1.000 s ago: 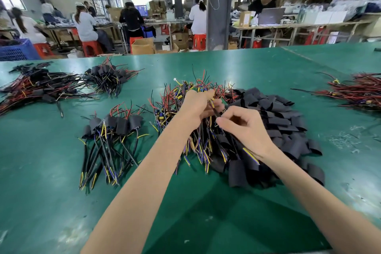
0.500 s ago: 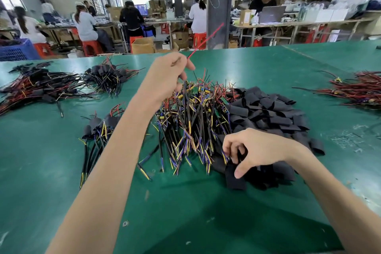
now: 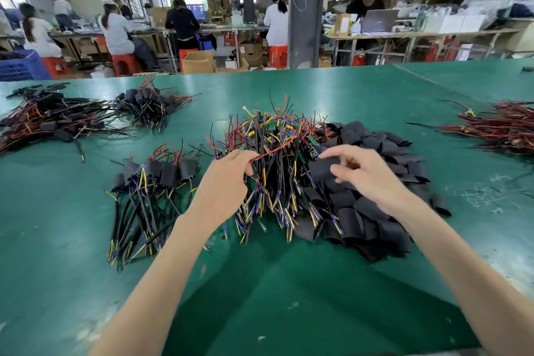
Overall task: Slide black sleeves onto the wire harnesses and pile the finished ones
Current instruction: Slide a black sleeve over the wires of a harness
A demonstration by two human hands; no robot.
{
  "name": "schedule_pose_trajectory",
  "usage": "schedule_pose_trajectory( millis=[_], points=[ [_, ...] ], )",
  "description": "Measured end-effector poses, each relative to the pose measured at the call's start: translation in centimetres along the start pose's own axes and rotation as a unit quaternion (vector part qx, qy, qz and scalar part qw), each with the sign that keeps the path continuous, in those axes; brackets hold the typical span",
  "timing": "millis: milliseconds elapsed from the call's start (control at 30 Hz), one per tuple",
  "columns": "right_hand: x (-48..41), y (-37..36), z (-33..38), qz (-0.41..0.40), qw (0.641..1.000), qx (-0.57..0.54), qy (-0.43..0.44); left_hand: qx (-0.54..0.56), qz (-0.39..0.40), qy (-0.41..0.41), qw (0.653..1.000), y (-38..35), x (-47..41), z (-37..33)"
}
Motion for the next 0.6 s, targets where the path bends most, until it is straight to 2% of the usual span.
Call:
schedule_pose_trajectory(
  millis=[100,200,333,433,533,600],
  points=[
    [0.1,-1.8,-1.5,0.021,0.991,0.134,-0.004,0.020,-0.037,-0.006,0.999,0.6,0.7,-0.6],
    [0.6,-3.2,-0.9,0.039,0.972,0.224,0.058,0.033,-0.064,-0.023,0.997,1.3,1.4,-1.3],
    [0.9,-4.4,-0.5,0.066,0.913,0.391,0.100,0.048,-0.090,-0.024,0.995,2.0,1.8,-1.3],
    [0.8,-4.8,-0.6,0.095,0.888,0.440,0.092,0.059,-0.097,-0.023,0.993,2.1,1.9,-1.2],
    [1.3,-5.1,-0.1,0.084,0.844,0.516,0.122,0.059,-0.102,-0.032,0.993,2.1,2.1,-1.3],
    [1.6,-5.4,0.0,0.075,0.828,0.540,0.133,0.056,-0.102,-0.036,0.993,2.0,2.1,-1.3]
  ],
)
Point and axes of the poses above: each hand's wrist, its own x-axis away from the middle knuckle, its own y-axis out of the back of the hand, z = x × y, the point moved 10 cm from there along -x, towards the middle knuckle, and after that the axes turned 6 degrees about -x, right-handed, at the moved point
